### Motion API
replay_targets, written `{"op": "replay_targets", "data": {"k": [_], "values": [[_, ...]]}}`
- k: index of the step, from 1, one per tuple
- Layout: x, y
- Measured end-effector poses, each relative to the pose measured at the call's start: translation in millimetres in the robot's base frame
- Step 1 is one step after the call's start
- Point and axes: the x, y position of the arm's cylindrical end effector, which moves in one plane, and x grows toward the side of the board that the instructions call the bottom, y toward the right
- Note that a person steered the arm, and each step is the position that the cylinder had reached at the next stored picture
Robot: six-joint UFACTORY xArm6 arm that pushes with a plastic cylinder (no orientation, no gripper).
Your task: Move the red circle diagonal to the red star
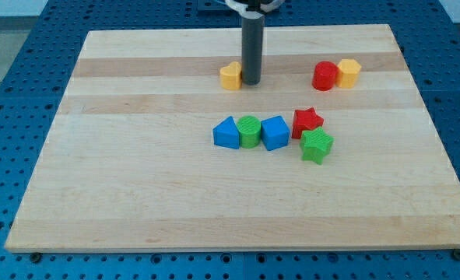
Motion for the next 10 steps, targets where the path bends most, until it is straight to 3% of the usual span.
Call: {"op": "replay_targets", "data": {"k": [2, 3, 4, 5, 6, 9, 10], "values": [[0.0, -35.7], [-0.2, -22.1], [-9.0, 23.3], [-16.5, 27.5], [-53.9, 54.0], [-45.2, 148.0], [-45.2, 147.8]]}}
